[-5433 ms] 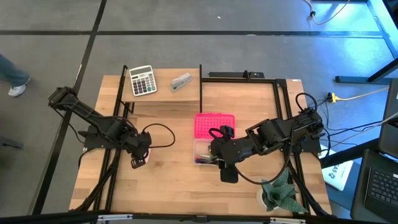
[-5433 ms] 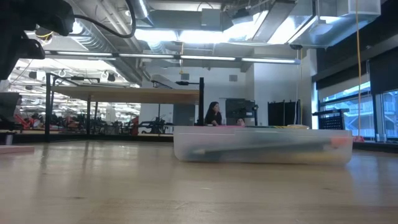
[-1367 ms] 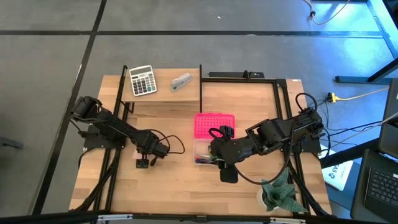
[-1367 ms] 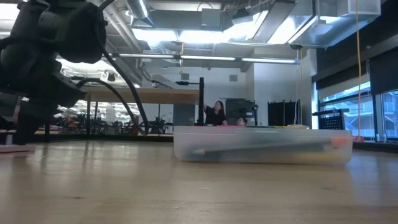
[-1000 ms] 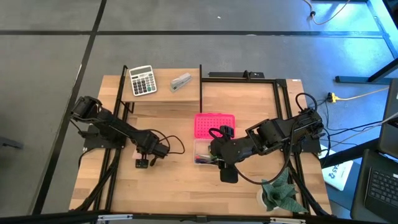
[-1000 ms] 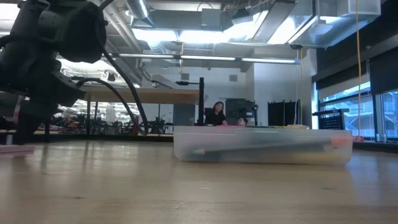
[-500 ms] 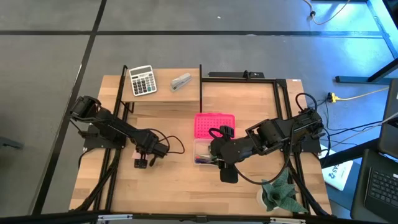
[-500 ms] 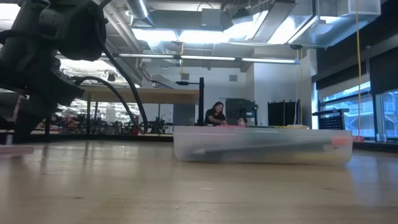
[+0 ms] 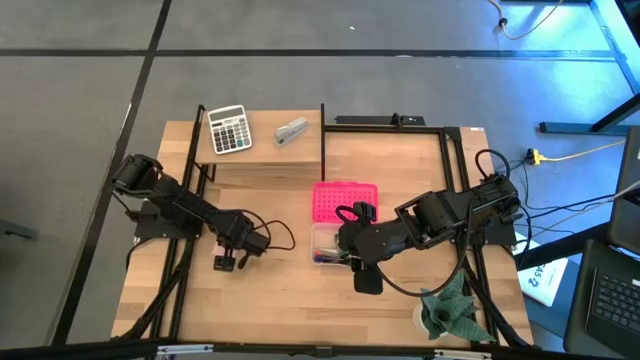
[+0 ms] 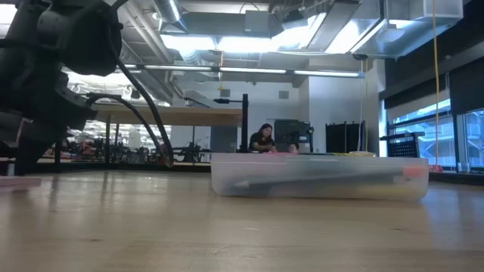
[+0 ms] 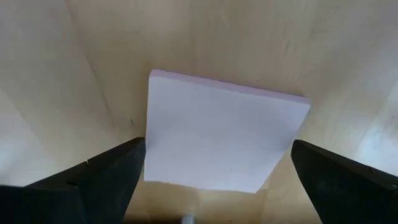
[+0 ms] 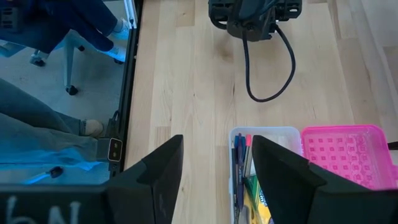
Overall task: Pack school essentials
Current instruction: Put the sticky notes into the pink supply box
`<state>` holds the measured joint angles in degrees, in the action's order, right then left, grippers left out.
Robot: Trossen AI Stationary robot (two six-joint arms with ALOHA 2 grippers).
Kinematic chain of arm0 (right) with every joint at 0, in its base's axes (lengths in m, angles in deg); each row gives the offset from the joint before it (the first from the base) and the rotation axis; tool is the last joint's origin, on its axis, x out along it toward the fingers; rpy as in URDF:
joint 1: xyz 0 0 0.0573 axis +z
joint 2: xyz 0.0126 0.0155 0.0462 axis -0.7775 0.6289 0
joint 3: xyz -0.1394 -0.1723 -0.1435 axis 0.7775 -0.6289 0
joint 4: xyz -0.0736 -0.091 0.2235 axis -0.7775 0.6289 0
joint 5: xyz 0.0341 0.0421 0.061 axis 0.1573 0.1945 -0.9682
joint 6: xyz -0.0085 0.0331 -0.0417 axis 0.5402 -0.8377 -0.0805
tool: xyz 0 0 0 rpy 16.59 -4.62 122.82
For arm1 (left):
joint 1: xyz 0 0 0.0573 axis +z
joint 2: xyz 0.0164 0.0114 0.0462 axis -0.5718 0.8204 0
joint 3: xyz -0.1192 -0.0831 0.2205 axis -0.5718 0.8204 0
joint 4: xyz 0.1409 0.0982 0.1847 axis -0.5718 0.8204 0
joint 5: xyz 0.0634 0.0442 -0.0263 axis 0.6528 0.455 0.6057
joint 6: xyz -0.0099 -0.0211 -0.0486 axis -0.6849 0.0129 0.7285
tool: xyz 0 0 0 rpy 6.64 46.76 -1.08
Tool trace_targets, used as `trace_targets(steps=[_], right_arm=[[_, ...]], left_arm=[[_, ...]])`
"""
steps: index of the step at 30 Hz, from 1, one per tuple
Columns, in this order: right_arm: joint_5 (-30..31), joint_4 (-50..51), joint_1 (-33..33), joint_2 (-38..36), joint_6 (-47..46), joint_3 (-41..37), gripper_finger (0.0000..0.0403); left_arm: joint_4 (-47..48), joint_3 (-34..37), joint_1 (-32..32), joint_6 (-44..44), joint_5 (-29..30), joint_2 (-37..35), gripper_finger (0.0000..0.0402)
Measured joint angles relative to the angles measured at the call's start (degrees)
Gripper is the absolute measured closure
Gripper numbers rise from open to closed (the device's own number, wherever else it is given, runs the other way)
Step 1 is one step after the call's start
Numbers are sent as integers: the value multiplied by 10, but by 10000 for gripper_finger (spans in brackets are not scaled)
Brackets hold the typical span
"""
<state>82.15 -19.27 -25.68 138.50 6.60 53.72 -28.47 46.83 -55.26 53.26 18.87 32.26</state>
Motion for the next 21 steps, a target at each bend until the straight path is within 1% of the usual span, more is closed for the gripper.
trace_targets(steps=[10,21], right_arm=[[0,0,0,0,0,0,210],[0,0,0,0,1,0,210]], left_arm=[[-36,20,0,2,5,-1,4],[-39,22,-6,27,9,-1,4]])
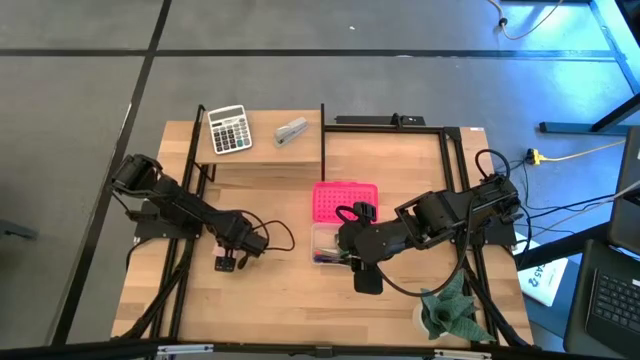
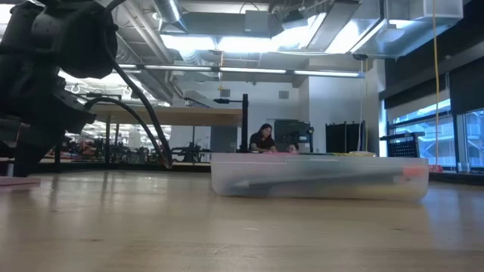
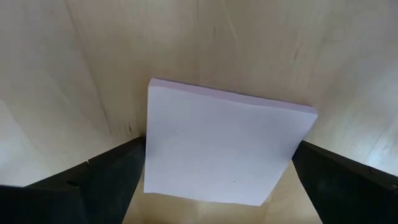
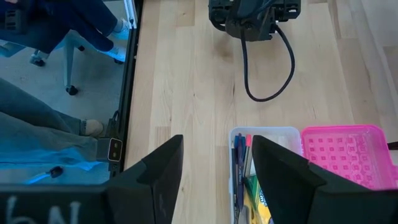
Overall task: Pack school essentials
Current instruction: Put the sticky notes into the pink supply box
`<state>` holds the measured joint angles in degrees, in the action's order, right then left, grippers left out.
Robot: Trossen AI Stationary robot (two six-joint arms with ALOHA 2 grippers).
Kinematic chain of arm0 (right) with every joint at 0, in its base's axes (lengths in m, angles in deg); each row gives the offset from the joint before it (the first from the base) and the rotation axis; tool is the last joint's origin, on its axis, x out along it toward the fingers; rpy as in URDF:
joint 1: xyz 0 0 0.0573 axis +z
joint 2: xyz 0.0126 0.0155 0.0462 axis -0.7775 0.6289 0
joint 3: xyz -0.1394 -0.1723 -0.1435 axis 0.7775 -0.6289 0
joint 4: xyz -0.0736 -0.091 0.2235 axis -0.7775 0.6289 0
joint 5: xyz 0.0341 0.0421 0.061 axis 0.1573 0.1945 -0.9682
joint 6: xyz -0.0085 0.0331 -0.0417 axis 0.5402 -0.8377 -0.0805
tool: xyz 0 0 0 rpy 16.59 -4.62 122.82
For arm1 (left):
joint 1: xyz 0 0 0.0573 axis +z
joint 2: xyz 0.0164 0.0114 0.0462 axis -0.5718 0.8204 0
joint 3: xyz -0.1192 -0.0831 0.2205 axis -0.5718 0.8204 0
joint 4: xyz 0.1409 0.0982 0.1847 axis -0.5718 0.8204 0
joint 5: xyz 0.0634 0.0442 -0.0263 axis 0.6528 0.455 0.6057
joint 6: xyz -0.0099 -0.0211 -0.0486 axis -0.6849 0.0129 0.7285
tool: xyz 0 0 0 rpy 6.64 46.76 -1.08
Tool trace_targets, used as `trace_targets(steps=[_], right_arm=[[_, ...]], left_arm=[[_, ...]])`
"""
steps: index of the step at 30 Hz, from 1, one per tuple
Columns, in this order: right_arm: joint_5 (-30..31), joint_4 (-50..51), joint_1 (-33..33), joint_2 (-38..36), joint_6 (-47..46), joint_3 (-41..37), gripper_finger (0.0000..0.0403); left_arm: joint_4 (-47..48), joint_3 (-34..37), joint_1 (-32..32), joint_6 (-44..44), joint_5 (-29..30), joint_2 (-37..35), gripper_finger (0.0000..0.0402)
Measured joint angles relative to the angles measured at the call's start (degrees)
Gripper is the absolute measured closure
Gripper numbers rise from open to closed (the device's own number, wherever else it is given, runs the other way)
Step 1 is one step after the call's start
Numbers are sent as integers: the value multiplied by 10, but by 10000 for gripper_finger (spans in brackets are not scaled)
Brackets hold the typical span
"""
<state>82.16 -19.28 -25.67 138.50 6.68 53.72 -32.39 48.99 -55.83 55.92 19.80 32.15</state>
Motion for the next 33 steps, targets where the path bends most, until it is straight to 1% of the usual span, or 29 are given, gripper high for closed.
trace_targets(steps=[16,33], right_arm=[[0,0,0,0,0,0,210],[0,0,0,0,-1,0,210]], left_arm=[[-4,1,-12,3,12,0,4],[-15,2,-13,-21,13,1,4]])
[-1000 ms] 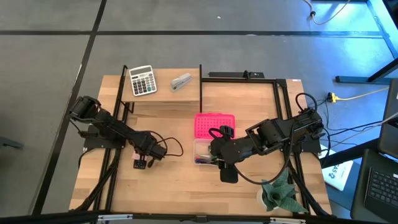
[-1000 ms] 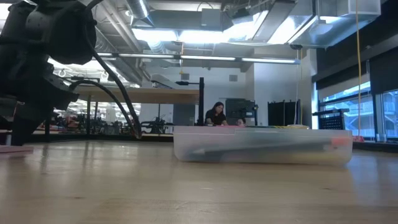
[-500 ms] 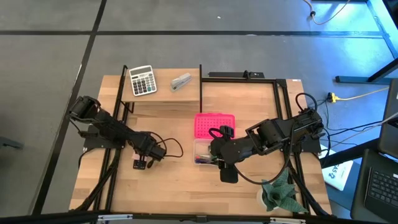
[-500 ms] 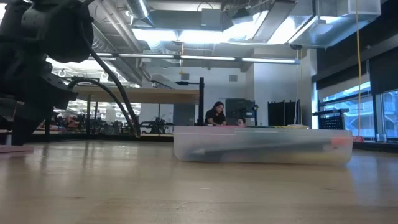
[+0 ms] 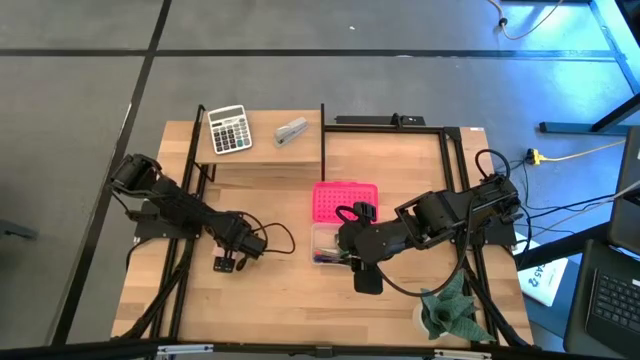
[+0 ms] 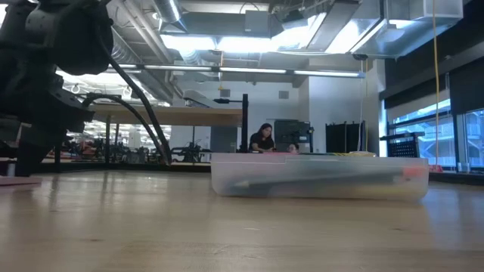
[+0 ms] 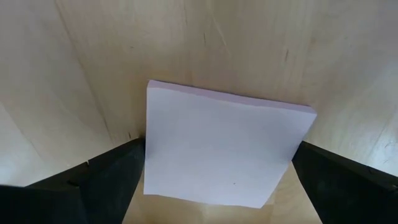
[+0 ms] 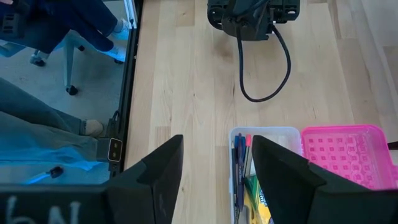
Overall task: Pack school essentials
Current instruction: Put the sticky notes into the pink supply box
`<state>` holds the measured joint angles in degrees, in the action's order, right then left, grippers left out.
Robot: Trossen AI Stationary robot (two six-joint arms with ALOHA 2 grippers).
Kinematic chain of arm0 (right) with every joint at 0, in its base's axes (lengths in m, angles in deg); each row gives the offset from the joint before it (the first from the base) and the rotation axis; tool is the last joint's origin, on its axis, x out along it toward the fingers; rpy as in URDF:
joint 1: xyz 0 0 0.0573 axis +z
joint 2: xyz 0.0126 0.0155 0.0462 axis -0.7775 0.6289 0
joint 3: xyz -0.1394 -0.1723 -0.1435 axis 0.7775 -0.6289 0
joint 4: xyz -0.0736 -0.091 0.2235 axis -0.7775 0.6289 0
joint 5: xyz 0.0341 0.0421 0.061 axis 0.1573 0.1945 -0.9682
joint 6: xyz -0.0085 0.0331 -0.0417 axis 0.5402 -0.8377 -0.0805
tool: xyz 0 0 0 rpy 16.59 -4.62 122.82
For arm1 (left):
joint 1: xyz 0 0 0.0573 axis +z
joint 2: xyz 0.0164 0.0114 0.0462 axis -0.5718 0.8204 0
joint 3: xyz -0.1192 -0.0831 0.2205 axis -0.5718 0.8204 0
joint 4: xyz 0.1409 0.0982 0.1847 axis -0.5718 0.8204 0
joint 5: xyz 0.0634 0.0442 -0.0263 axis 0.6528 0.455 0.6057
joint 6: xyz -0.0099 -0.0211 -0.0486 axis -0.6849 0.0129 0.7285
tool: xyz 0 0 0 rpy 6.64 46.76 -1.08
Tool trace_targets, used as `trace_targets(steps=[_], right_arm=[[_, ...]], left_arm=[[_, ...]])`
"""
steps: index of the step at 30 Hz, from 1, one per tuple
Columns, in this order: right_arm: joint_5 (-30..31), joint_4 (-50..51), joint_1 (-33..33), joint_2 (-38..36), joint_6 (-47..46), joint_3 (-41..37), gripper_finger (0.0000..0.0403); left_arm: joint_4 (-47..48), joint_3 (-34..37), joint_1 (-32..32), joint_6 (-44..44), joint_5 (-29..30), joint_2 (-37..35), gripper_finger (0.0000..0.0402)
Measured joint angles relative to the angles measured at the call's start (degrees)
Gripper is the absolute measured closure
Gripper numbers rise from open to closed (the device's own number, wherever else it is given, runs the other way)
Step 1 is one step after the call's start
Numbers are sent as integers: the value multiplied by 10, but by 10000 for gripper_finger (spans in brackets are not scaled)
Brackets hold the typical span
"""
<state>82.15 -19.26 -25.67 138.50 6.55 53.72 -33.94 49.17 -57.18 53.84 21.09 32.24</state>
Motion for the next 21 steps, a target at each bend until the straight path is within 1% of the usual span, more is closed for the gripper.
trace_targets(steps=[10,21], right_arm=[[0,0,0,0,0,0,210],[0,0,0,0,1,0,210]], left_arm=[[-1,0,-1,-4,3,0,3],[-3,-1,-2,3,3,0,42]])
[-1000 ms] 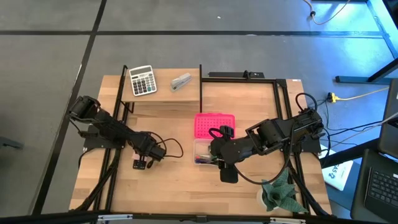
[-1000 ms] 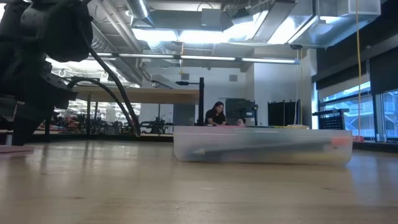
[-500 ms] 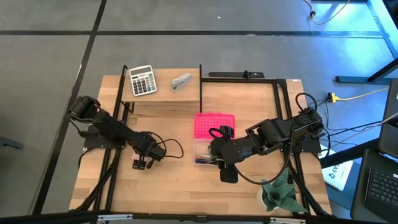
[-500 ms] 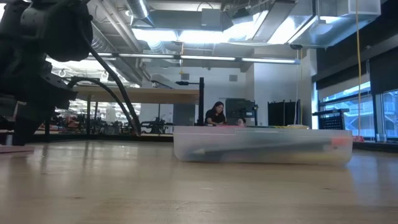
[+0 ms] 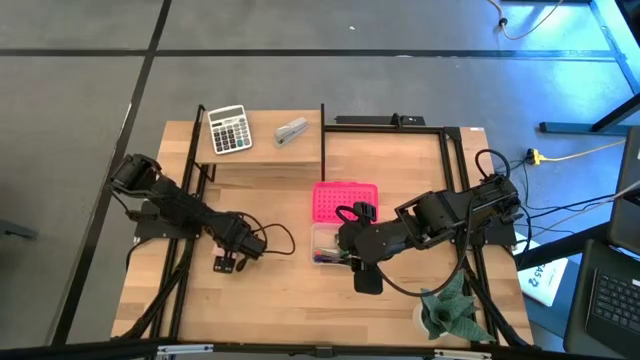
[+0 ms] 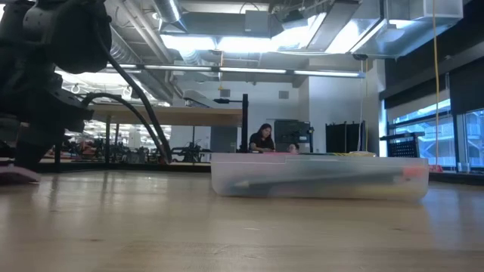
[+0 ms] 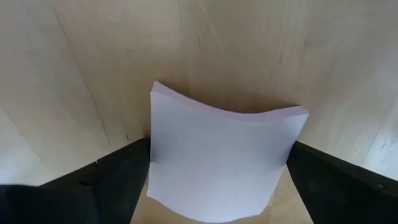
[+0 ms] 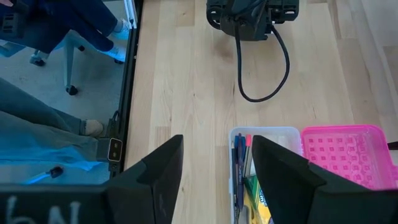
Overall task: Pack school essentials
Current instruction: Put the sticky notes into the pink supply box
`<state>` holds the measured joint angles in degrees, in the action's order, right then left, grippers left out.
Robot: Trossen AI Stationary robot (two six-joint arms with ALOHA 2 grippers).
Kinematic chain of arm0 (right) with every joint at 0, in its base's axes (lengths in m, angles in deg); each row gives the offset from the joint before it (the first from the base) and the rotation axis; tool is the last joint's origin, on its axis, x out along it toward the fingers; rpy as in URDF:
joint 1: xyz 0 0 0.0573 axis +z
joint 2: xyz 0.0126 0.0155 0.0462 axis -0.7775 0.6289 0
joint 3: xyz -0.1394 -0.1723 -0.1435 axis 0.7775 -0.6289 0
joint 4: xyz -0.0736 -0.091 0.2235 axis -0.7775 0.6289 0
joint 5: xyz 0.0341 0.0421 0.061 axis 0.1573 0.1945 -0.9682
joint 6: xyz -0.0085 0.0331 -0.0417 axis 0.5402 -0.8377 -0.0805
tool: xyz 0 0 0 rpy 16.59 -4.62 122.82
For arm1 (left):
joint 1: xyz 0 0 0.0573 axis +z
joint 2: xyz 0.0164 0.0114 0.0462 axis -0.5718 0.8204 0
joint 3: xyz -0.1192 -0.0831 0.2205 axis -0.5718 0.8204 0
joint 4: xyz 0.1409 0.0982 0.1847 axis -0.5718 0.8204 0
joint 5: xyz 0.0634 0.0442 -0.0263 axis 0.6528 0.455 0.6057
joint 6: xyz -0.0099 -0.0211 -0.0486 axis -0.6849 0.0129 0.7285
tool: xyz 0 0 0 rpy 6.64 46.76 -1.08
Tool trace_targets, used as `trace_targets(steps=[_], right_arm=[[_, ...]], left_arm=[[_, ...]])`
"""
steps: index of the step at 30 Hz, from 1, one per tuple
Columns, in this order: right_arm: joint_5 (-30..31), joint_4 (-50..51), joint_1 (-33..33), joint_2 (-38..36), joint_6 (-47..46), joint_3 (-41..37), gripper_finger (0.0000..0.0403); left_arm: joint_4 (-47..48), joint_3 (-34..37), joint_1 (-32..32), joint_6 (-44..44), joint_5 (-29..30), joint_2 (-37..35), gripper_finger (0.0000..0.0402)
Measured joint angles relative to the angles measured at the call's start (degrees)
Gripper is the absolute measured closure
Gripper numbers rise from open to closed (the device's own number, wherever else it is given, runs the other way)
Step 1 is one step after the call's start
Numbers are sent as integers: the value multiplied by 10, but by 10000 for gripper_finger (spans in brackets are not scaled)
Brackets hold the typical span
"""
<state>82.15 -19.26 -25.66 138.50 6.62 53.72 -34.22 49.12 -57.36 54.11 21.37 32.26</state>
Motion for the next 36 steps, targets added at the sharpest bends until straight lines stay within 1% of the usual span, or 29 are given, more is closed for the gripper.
trace_targets(steps=[6,25,30,36], right_arm=[[0,0,0,0,1,0,210],[0,0,0,0,0,0,210],[0,0,0,0,0,0,210],[0,0,0,0,1,0,210]], left_arm=[[-1,0,0,7,1,0,49],[1,0,0,23,1,0,50],[7,-13,0,25,4,2,50],[-8,-33,1,36,18,3,50]])
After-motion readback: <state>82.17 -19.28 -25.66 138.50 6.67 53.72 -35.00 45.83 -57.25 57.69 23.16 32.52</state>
